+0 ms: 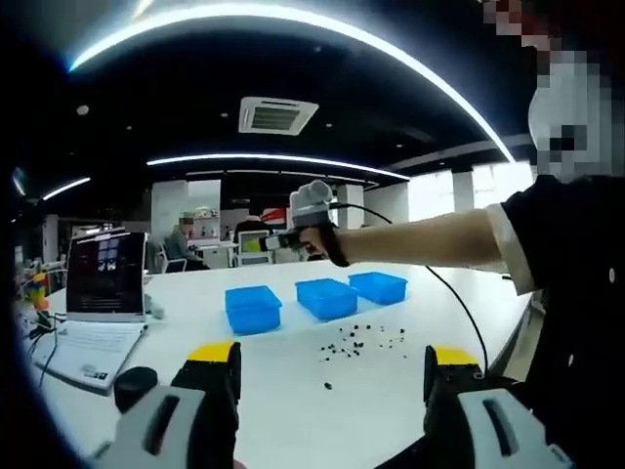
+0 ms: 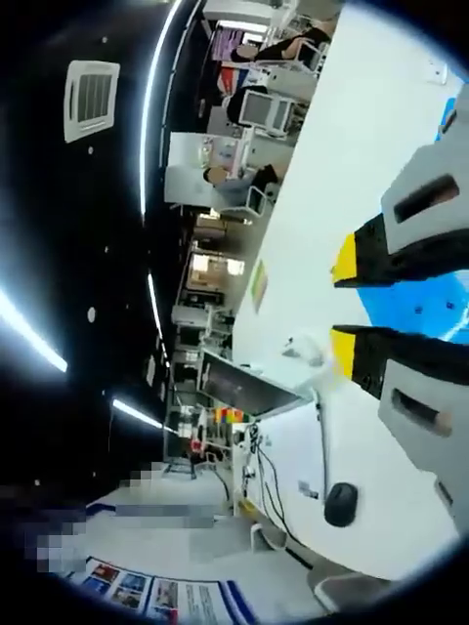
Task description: Pick up the resistors one by one and place each resistor into its matching bin, sorting the parts by color and model until every resistor is separated into the correct bin for its type
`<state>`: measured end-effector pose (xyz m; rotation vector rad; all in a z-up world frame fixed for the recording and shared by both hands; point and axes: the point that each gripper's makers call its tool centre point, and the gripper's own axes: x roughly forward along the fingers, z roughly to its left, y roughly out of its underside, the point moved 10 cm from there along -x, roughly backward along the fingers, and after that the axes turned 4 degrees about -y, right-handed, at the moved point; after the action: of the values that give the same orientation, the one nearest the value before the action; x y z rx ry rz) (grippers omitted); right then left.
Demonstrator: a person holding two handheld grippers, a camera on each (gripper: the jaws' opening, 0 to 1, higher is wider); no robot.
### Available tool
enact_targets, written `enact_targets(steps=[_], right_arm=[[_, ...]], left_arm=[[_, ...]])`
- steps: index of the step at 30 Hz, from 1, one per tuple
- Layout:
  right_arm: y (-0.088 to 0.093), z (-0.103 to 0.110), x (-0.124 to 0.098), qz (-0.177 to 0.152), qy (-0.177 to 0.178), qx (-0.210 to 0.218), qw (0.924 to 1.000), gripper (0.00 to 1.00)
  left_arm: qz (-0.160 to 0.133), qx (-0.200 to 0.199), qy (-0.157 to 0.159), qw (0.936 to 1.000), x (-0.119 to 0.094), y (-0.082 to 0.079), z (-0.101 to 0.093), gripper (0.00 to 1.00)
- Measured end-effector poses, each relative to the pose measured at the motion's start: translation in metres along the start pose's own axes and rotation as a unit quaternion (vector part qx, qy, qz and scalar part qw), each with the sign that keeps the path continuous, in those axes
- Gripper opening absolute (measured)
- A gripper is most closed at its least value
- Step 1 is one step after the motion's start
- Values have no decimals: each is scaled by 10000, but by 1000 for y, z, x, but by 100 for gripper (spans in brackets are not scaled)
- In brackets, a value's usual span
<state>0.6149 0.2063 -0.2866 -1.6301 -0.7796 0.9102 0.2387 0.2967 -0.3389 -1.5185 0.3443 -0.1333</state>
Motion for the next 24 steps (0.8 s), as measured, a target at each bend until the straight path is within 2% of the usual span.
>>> enact_targets(steps=[2, 6, 9, 13, 15, 18, 20, 24], right_arm=[[-3, 1, -5, -125, -26, -60, 9999, 35], [-6, 4, -22, -220, -201, -29, 9996, 39], [-2, 7, -48, -351, -439, 27, 9984, 41], [13, 4, -92, -391, -481, 210, 9979, 42], [23, 5, -121, -376, -469, 271, 9978, 41], [42, 9, -175, -461, -322, 411, 9976, 41], [54, 13, -210, -498, -162, 572, 9970, 41], [75, 26, -279, -613, 370, 587, 9957, 40]], left_arm=[[-3, -2, 11, 10000, 1, 0, -1, 77], [-10, -3, 38, 10000, 3, -1, -1, 77], [-50, -20, 78, 10000, 6, -2, -2, 77], [-42, -33, 149, 9999, 12, 1, -3, 77], [-49, -47, 189, 9998, 14, 1, -4, 77], [-77, -33, 255, 9996, 19, 0, -3, 77], [-89, -36, 279, 9996, 22, 1, -3, 77], [-102, -80, 340, 9993, 30, 2, -3, 77]])
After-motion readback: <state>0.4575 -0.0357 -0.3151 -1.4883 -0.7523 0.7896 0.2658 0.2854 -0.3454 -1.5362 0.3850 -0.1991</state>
